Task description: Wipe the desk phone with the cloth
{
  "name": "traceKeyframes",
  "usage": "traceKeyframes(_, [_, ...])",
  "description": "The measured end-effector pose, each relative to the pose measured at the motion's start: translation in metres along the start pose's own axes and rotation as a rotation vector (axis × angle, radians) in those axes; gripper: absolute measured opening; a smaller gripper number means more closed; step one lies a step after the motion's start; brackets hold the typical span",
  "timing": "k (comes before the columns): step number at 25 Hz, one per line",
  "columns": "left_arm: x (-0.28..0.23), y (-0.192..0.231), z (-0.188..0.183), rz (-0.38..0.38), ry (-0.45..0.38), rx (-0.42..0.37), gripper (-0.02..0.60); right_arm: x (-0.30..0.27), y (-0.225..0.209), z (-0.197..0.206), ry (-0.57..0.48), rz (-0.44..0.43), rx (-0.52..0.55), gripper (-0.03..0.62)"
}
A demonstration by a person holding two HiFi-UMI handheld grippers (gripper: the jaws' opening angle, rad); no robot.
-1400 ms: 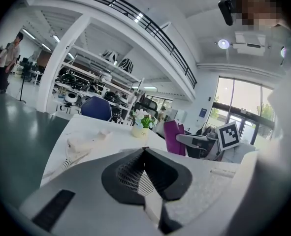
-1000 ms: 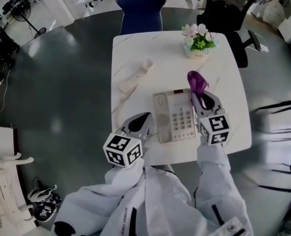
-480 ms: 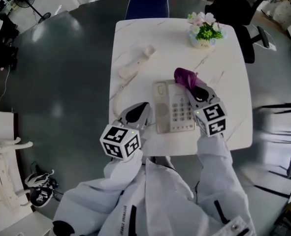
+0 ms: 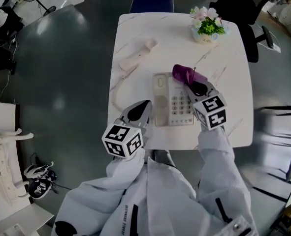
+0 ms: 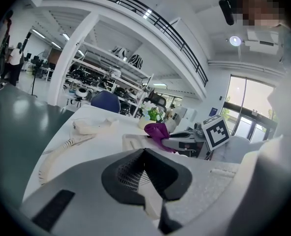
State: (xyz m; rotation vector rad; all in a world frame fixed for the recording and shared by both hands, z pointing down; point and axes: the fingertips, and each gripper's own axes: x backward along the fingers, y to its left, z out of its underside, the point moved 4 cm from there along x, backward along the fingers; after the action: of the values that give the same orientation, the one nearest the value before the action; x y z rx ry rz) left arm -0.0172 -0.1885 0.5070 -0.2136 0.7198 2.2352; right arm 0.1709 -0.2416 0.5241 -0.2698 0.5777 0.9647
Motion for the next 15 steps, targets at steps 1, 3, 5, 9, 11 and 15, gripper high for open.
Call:
traceKeyframes(1, [0.001, 0.0, 0.001, -0.006, -0.002, 0.0, -0.002, 0.0, 0.001, 0.001, 0.004, -0.003, 0.008, 0.038])
traceKeyframes(3, [0.003, -0.001, 0.004, -0.015, -0.003, 0.004, -0.002, 0.001, 0.002, 0.003, 0.005, -0.009, 0.013, 0.038])
traceKeyframes(5, [0.004, -0.002, 0.007, -0.019, -0.003, 0.007, -0.003, 0.002, 0.004, 0.005, 0.008, -0.015, 0.012, 0.038])
traceKeyframes(9, [0.006, -0.006, 0.01, -0.022, -0.004, 0.007, -0.003, 0.003, 0.008, 0.008, 0.016, -0.027, 0.024, 0.038])
traceKeyframes(11, [0.007, -0.008, 0.011, -0.023, -0.005, 0.007, -0.003, 0.005, 0.009, 0.01, 0.019, -0.033, 0.029, 0.038])
traceKeyframes(15, [0.01, -0.012, 0.012, -0.023, -0.009, 0.006, -0.002, 0.008, 0.014, 0.011, 0.024, -0.044, 0.035, 0.038])
